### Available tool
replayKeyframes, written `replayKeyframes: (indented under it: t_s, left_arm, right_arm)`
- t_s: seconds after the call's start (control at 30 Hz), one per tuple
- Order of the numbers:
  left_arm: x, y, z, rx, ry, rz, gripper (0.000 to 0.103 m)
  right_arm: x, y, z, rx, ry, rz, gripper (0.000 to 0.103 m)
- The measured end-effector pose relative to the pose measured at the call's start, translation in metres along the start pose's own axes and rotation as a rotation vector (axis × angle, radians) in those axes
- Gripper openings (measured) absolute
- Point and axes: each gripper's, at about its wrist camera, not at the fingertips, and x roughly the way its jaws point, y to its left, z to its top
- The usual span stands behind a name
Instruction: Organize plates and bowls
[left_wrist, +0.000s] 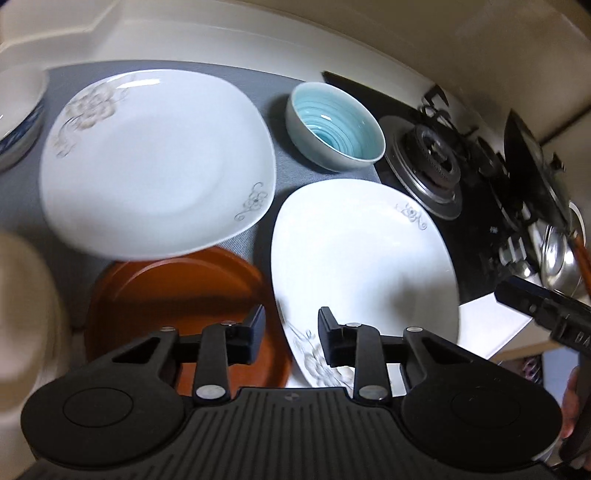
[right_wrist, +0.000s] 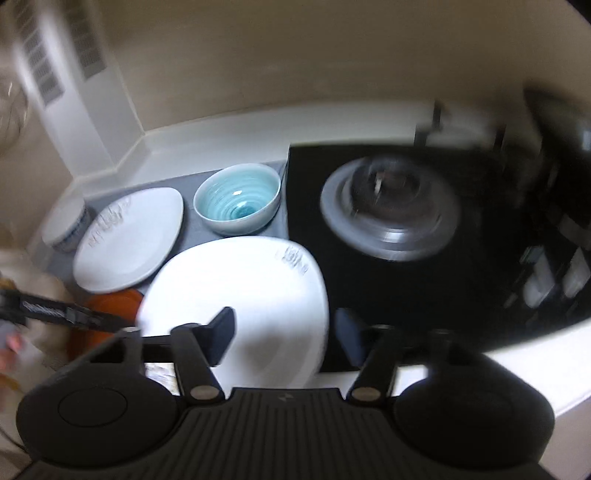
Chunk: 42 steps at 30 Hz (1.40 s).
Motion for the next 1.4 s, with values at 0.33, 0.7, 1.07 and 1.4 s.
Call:
replayKeyframes:
  t_s: [0.33, 0.7, 1.07, 1.4]
  left_arm:
    - [0.029, 0.013, 0.015, -0.064, 0.067, -0.045, 0.023]
    - [0.055, 0.019, 0.019, -0.077, 0.155, -0.100, 0.021]
    - [0.056, 0.023, 0.023, -0.113, 0.163, -0.145, 0.021]
    - [0.058, 0.001, 0.019, -0.007, 0.140, -0.035, 0.025]
  right_arm:
    - [0.038, -0.019, -0.006, -0.003, 0.043, -0.020, 0.039]
    - [0.083, -0.051, -0.021, 0.195, 0.112, 0.069, 0.020]
    - [0.080, -0.055, -0.027, 0.244, 0.130, 0.152, 0.016]
    - [0.090, -0.045, -0.028, 0.258, 0.155, 0.186, 0.050]
